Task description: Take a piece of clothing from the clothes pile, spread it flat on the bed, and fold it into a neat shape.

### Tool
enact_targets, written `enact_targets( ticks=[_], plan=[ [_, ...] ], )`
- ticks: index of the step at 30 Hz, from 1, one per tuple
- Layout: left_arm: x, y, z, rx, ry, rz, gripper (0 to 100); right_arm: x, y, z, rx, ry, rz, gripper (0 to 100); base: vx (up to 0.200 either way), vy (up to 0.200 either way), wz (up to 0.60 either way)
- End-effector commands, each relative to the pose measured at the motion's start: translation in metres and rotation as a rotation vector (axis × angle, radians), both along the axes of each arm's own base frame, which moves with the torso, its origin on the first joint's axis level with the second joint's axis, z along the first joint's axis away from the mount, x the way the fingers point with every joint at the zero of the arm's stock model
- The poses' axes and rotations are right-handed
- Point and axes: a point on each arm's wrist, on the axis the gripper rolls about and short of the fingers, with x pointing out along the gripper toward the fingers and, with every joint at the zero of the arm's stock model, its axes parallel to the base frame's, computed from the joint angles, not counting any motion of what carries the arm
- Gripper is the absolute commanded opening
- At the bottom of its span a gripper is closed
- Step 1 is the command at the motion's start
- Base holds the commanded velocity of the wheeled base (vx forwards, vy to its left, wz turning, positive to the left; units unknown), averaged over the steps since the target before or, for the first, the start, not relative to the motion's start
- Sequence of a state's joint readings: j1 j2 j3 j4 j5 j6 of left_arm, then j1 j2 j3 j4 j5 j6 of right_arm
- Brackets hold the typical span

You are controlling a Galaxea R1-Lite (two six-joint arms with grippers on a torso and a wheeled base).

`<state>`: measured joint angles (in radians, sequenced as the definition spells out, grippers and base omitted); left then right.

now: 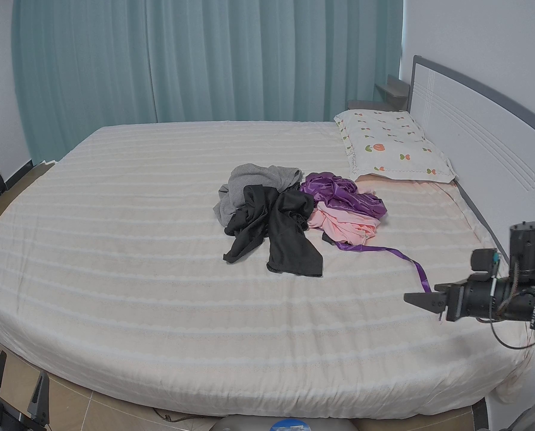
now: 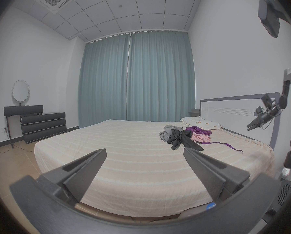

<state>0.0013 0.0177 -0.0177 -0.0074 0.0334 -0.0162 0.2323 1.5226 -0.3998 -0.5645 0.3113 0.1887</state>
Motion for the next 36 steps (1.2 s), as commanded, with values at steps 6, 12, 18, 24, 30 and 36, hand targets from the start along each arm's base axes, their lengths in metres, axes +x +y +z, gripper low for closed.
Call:
enact_targets(
  ticks=[6, 12, 18, 24, 30, 36],
  plan=[
    [0.000, 0.000, -0.005, -0.001, 0.006, 0.001, 100, 0.144, 0.064, -0.105, 0.016, 0.063, -0.186, 100, 0.000, 0.000, 0.00],
    [0.000, 0.000, -0.005, -0.001, 0.006, 0.001, 100, 0.179, 0.095, -0.129, 0.016, 0.023, -0.201, 100, 0.000, 0.000, 0.00],
    [0.000, 0.000, -0.005, -0.001, 0.006, 0.001, 100, 0.199, 0.125, -0.145, 0.046, 0.002, -0.191, 100, 0.000, 0.000, 0.00],
    [0.000, 0.000, -0.005, -0.001, 0.006, 0.001, 100, 0.216, 0.142, -0.153, 0.059, 0.024, -0.185, 100, 0.000, 0.000, 0.00],
    [0.000, 0.000, -0.005, -0.001, 0.006, 0.001, 100, 0.235, 0.151, -0.155, 0.071, 0.043, -0.201, 100, 0.000, 0.000, 0.00],
    [0.000, 0.000, -0.005, -0.001, 0.006, 0.001, 100, 0.256, 0.160, -0.171, 0.037, 0.034, -0.257, 100, 0.000, 0.000, 0.00]
  ],
)
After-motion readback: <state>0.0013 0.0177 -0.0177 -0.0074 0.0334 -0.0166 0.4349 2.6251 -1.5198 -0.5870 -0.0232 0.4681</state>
